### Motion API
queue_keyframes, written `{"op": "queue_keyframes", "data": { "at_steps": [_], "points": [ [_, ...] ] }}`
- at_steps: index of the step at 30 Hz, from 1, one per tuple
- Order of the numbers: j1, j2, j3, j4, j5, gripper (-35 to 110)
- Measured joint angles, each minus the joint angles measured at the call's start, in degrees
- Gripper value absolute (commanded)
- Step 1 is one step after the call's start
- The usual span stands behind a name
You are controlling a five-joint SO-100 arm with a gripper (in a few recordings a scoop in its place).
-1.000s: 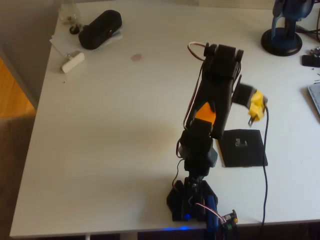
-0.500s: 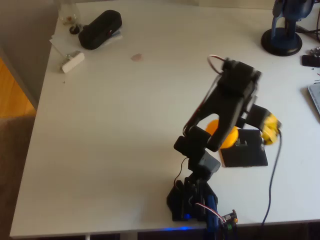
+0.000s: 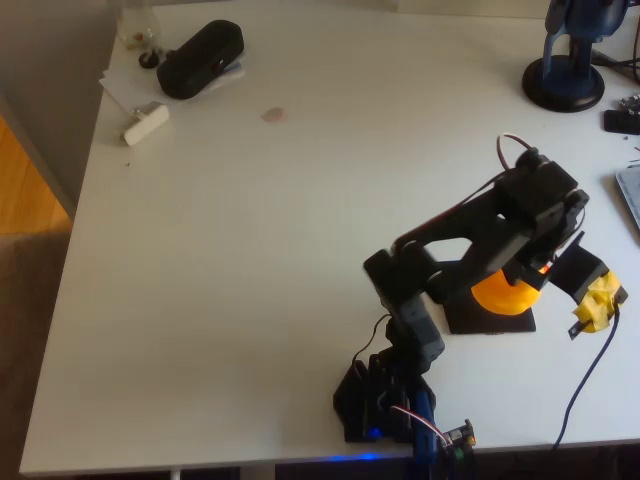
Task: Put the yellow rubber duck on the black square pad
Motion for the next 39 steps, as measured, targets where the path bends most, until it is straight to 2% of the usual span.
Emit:
{"op": "queue_keyframes", "data": {
  "at_steps": [5, 23, 39],
  "points": [
    [-0.09, -6.33, 0.0, -0.79, -0.18, 15],
    [-0.09, -7.65, -5.36, -1.05, 0.0, 15],
    [-7.65, -8.0, -4.92, -0.88, 0.35, 15]
  ]
}}
